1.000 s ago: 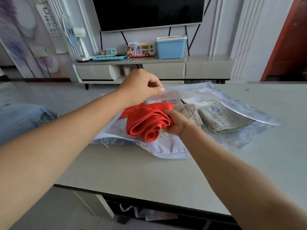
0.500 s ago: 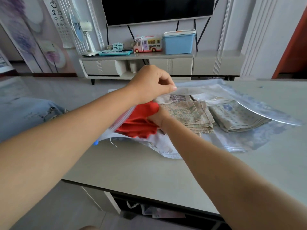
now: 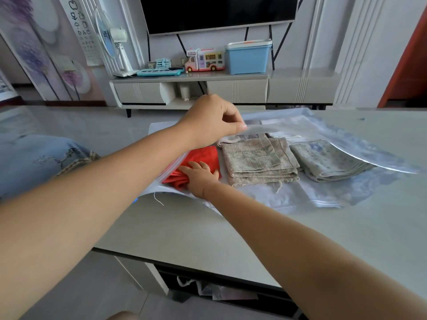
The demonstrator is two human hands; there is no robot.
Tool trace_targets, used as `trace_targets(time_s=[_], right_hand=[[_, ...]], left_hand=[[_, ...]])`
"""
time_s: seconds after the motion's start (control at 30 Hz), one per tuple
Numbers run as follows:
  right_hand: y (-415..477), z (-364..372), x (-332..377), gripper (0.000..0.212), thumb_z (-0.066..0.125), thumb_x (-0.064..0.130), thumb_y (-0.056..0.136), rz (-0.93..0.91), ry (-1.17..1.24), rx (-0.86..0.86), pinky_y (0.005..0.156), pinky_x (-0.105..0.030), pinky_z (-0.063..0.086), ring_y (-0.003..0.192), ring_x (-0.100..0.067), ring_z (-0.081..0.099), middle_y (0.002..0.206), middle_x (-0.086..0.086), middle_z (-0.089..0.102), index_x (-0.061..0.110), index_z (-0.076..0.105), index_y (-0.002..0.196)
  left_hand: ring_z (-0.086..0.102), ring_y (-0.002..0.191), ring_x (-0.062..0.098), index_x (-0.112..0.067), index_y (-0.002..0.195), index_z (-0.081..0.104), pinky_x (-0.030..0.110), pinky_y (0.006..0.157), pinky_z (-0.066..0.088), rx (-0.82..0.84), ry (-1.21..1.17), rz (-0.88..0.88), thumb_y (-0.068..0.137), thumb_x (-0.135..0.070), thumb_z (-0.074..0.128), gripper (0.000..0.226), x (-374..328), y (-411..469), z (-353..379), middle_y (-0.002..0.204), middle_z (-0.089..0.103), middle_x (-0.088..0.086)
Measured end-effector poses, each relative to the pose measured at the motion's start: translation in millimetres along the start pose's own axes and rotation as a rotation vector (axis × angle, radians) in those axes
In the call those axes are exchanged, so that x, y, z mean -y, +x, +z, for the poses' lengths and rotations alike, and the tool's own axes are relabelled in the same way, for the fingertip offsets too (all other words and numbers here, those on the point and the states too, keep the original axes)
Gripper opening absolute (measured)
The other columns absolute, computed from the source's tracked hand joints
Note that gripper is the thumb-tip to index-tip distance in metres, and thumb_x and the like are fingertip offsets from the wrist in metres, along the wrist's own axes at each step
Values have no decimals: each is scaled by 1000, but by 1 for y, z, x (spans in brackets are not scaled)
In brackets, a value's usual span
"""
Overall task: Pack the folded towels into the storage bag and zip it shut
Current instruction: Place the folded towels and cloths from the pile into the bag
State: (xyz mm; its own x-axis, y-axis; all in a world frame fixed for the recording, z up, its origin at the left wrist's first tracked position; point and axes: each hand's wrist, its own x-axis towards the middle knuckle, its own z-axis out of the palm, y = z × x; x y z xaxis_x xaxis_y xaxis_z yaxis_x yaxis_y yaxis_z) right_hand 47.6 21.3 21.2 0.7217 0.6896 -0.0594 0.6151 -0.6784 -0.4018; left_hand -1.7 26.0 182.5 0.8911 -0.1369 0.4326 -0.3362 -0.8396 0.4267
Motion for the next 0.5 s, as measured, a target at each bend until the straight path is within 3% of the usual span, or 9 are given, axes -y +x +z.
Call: trace_targets(time_s=[0.1,0.2,0.37,0.43,0.5], right_hand=[[9,-1,9,56,48,37,93,-58,23,3,109,-67,14,145,-29,13,155,3,22,37,27,145],[5,-7,7,69,50,51,89,-83,-22,58,112,-63,13,145,-29,13,157,0,20,32,22,148],[-52,-14,-2,61,56,39,88,-154,70,-122,110,-44,30,134,-30,36,146,-11,42,16,37,141],[-92,-12,-16,56,57,29,90,-188,247,-161,104,-34,34,130,-27,42,142,-13,45,9,39,139],[-131,-13,-39,50,59,17,90,-105,702,-107,102,-28,36,125,-19,46,139,-13,49,5,42,136]], left_hand=[[52,51,-16,-15,80,77,-1,55,36,8,-6,3,77,-22,74,8,-1,-4,3,60,61,-19],[53,52,-13,-14,80,77,2,57,38,19,-8,-1,77,-21,73,9,-2,-9,5,62,65,-11],[63,69,8,-18,79,75,23,70,50,14,70,-2,78,-23,70,7,-2,-35,27,73,71,-6],[63,77,16,-18,80,75,32,72,52,4,138,39,80,-21,67,8,0,-55,46,78,71,-3],[61,79,19,-16,82,74,36,69,52,-27,200,100,80,-16,66,8,4,-78,64,81,70,-2]])
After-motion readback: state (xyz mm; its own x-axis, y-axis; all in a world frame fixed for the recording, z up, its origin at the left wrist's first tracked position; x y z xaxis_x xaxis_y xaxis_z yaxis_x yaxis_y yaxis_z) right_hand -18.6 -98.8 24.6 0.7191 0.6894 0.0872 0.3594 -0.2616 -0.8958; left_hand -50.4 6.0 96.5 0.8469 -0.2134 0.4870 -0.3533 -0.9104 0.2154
